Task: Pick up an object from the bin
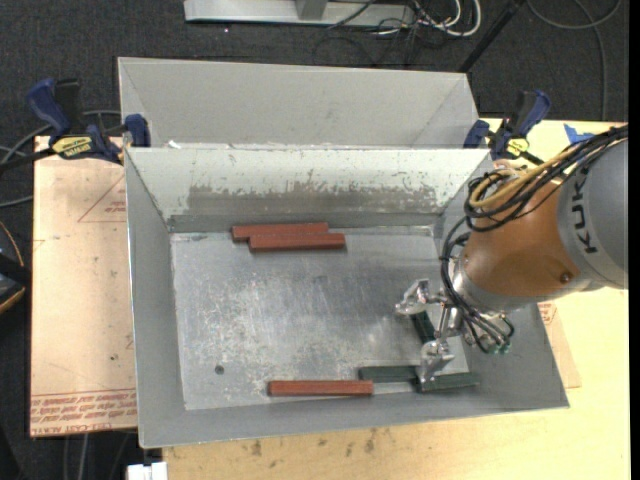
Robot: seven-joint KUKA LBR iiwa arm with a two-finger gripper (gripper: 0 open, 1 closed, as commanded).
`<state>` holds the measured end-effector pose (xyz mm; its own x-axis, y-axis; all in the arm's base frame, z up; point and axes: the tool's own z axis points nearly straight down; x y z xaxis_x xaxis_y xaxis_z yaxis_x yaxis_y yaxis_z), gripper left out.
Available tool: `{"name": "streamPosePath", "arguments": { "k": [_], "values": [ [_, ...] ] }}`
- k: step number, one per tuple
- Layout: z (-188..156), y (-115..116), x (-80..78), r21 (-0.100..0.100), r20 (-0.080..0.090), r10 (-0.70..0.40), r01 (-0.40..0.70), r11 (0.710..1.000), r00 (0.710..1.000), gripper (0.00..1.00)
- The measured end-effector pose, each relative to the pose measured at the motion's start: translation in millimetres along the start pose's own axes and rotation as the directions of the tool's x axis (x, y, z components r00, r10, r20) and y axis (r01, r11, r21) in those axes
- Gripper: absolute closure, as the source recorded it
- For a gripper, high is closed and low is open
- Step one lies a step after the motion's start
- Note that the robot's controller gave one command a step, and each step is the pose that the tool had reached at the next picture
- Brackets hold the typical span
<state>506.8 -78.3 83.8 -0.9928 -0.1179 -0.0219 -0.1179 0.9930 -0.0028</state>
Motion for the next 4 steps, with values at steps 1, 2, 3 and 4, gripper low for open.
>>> {"name": "streamPosePath", "arguments": {
  "k": [1,2,3,4],
  "values": [
    [0.0,0.0,0.1,0.000,-0.001,0.000,0.000,1.000,1.000,0.00],
    [-42.6,1.9,4.0,-0.005,-0.025,-0.014,0.014,1.000,1.000,0.00],
    [2.3,18.6,17.1,-0.001,-0.024,-0.005,0.005,1.000,1.000,1.00],
    [2.3,18.6,17.1,-0.001,-0.023,-0.005,0.005,1.000,1.000,1.00]
  ]
}}
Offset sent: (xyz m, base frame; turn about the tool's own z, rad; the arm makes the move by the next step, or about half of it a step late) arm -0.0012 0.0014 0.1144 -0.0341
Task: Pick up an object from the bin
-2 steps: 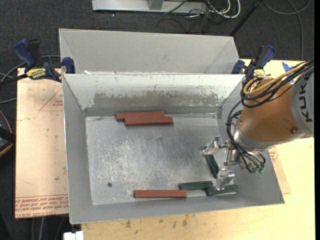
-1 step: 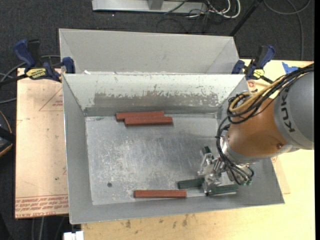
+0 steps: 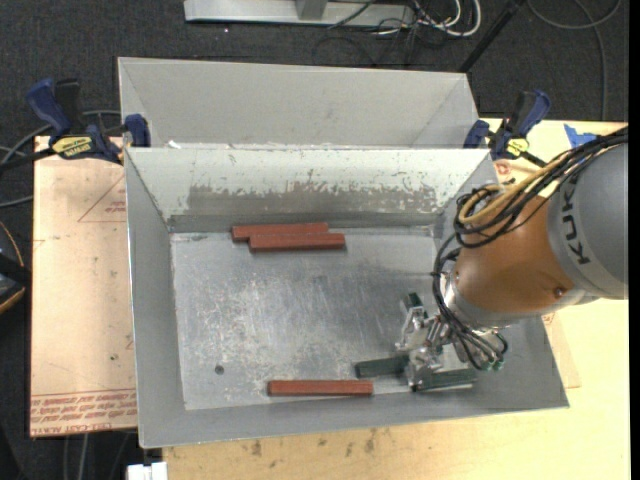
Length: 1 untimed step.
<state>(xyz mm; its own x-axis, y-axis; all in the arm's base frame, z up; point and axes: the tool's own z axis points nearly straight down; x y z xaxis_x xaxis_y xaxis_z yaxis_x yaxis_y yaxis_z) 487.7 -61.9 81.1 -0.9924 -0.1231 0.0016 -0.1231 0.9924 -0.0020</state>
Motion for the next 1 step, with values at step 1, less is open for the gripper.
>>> {"name": "streamPosePath", "arguments": {
  "k": [1],
  "values": [
    [-147.6,10.4,-2.3,-0.002,0.007,-0.014,0.014,1.000,1.000,1.00]
  ]
}}
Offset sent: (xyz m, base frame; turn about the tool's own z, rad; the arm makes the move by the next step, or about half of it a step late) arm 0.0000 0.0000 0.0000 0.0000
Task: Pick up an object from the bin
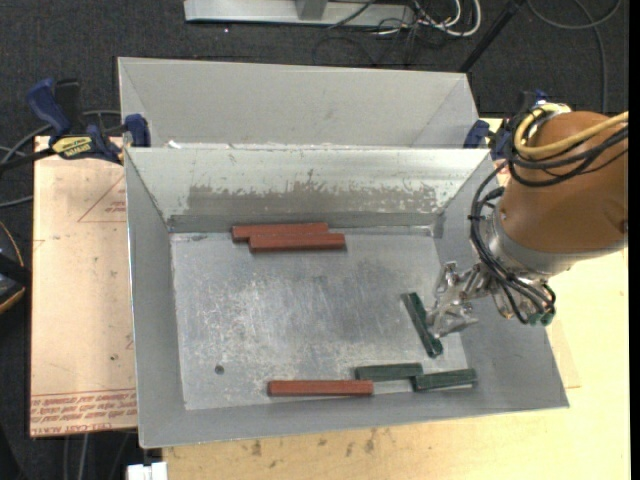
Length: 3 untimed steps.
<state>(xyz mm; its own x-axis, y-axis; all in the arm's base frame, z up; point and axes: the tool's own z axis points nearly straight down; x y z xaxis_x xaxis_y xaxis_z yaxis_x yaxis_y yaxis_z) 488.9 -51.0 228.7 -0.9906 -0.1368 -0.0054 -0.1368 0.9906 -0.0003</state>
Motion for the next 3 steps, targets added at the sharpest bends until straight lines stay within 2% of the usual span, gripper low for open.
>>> {"name": "streamPosePath", "arguments": {
  "k": [1,2,3],
  "values": [
    [1.0,0.2,0.7,-0.001,-0.003,0.000,0.000,1.000,1.000,1.00],
    [88.9,7.2,-1.3,-0.002,-0.006,-0.024,0.024,1.000,1.000,0.00],
    [88.6,7.1,-1.6,-0.002,-0.005,-0.024,0.024,1.000,1.000,0.00]
  ]
}}
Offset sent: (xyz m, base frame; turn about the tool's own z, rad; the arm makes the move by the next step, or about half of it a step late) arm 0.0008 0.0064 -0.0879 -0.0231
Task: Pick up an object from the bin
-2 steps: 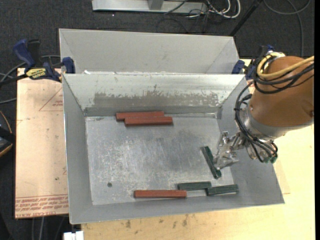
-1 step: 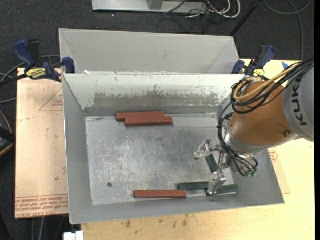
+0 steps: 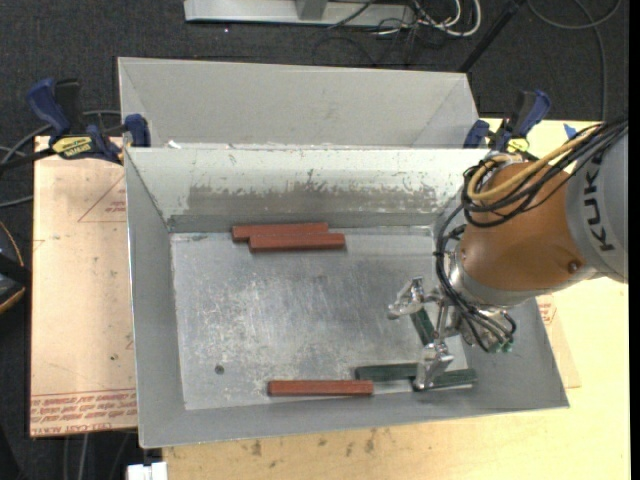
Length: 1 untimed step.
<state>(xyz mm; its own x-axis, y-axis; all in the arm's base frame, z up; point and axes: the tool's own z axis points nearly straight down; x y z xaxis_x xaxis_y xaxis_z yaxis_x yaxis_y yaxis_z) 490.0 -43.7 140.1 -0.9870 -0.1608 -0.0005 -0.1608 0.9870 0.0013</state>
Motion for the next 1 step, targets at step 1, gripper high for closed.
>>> {"name": "streamPosePath", "arguments": {
  "k": [1],
  "values": [
    [64.6,32.2,-13.2,0.004,0.007,-0.246,0.246,0.969,0.969,1.00]
  ]
}}
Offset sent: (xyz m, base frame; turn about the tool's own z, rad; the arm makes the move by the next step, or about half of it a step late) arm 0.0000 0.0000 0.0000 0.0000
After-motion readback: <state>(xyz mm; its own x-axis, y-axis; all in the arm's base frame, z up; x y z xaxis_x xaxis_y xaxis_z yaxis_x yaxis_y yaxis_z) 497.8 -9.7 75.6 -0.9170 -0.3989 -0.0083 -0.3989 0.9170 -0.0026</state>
